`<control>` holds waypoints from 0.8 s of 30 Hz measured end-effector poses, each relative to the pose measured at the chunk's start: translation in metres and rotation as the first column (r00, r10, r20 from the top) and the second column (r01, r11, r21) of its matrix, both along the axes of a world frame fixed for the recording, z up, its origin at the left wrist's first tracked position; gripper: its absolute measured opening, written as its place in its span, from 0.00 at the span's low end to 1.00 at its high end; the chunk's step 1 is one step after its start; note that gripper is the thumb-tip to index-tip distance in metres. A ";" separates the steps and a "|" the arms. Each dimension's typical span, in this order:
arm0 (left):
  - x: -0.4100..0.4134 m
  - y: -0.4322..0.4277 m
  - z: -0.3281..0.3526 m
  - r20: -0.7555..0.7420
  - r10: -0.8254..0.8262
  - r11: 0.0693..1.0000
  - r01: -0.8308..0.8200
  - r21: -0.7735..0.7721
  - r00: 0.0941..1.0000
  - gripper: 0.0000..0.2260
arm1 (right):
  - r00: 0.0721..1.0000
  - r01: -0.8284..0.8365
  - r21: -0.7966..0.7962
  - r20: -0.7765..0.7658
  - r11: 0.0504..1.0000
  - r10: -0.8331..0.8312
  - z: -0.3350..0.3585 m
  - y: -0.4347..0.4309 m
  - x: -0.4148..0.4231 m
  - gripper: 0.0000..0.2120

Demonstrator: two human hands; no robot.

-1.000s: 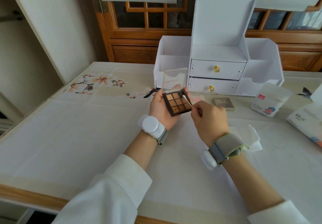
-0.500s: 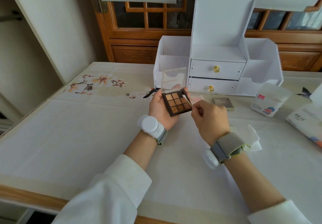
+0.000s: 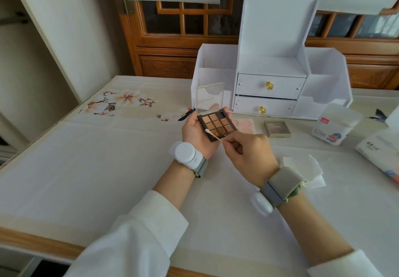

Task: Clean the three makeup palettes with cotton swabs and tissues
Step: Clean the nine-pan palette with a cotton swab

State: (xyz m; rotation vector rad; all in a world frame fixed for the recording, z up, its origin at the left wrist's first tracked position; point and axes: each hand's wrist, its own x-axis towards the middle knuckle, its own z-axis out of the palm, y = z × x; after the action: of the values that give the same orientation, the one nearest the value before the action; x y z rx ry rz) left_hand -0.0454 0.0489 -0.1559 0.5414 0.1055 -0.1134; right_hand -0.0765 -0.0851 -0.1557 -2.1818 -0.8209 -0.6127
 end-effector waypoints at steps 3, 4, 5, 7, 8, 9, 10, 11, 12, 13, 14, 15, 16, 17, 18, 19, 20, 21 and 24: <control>0.003 0.002 -0.002 -0.003 0.004 1.000 -0.004 -0.018 1.000 0.21 | 1.000 -0.008 -0.006 0.002 1.000 0.008 -0.001 0.000 0.000 0.04; 0.003 0.002 -0.002 0.000 0.002 1.000 -0.002 -0.015 1.000 0.21 | 1.000 -0.009 -0.005 0.000 1.000 0.009 -0.001 0.000 0.000 0.04; 0.004 0.002 -0.003 0.006 -0.003 1.000 0.003 -0.010 1.000 0.21 | 1.000 -0.007 -0.008 -0.002 1.000 0.007 0.000 0.000 0.000 0.04; 0.004 0.002 -0.003 0.013 -0.005 1.000 0.005 -0.008 1.000 0.21 | 1.000 0.012 -0.013 0.000 1.000 -0.012 0.000 -0.001 0.000 0.04; 0.004 0.002 -0.003 0.012 0.000 1.000 0.000 -0.013 1.000 0.21 | 1.000 0.029 -0.016 0.003 0.999 -0.029 0.000 -0.002 0.000 0.05; 0.004 0.002 -0.003 0.012 0.005 1.000 -0.005 -0.015 1.000 0.21 | 0.999 0.047 -0.021 0.008 0.999 -0.047 0.000 -0.002 0.000 0.05; 0.004 0.002 -0.003 0.013 0.008 1.000 -0.008 -0.014 1.000 0.22 | 0.998 0.065 -0.028 0.014 0.997 -0.065 0.000 -0.003 0.001 0.05; 0.004 0.002 -0.003 0.013 0.012 1.000 -0.012 -0.011 1.000 0.22 | 0.997 0.078 -0.034 0.016 0.996 -0.077 0.000 -0.003 0.001 0.05; 0.004 0.002 -0.003 0.010 0.014 1.000 -0.014 -0.011 1.000 0.22 | 0.996 0.083 -0.037 0.015 0.996 -0.083 0.001 -0.003 0.001 0.05; 0.004 0.002 -0.003 0.006 0.015 1.000 -0.015 -0.014 1.000 0.22 | 0.997 0.081 -0.040 0.014 0.996 -0.080 0.001 -0.003 0.001 0.06; 0.004 0.002 -0.003 0.004 0.014 1.000 -0.014 -0.017 1.000 0.22 | 0.997 0.074 -0.046 0.018 0.996 -0.073 0.002 -0.003 0.001 0.06; 0.005 0.002 -0.004 0.005 0.013 1.000 -0.013 -0.019 1.000 0.22 | 0.998 0.066 -0.054 0.023 0.996 -0.065 0.002 -0.003 0.000 0.06; 0.005 0.002 -0.004 0.005 0.015 1.000 -0.014 -0.020 1.000 0.22 | 0.998 0.063 -0.060 0.026 0.996 -0.062 0.001 -0.003 0.001 0.06; 0.005 0.002 -0.004 0.003 0.018 1.000 -0.018 -0.022 1.000 0.23 | 0.998 0.068 -0.059 0.022 0.996 -0.067 0.001 -0.003 0.001 0.06; 0.005 0.002 -0.005 0.001 0.021 0.999 -0.021 -0.026 1.000 0.23 | 0.997 0.081 -0.049 0.014 0.996 -0.080 0.000 -0.004 0.002 0.06; 0.006 0.002 -0.005 -0.001 0.021 0.999 -0.021 -0.033 1.000 0.23 | 0.995 0.097 -0.036 0.006 0.995 -0.097 0.000 -0.005 0.003 0.06; 0.006 0.002 -0.005 -0.004 0.019 0.999 -0.020 -0.038 1.000 0.24 | 0.994 0.112 -0.027 0.002 0.993 -0.112 0.000 -0.006 0.003 0.06; 0.006 0.002 -0.005 -0.007 0.018 0.999 -0.018 -0.040 1.000 0.24 | 0.993 0.117 -0.026 -0.002 0.993 -0.117 0.000 -0.006 0.003 0.06; 0.006 0.002 -0.005 -0.007 0.017 0.999 -0.017 -0.046 1.000 0.24 | 0.994 0.111 -0.043 0.004 0.993 -0.111 0.000 -0.006 0.004 0.06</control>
State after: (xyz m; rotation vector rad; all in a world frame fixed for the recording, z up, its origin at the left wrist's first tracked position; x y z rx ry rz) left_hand -0.0399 0.0505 -0.1605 0.4938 0.1136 -0.1006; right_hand -0.0727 -0.0912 -0.1561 -2.2780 -0.7235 -0.6572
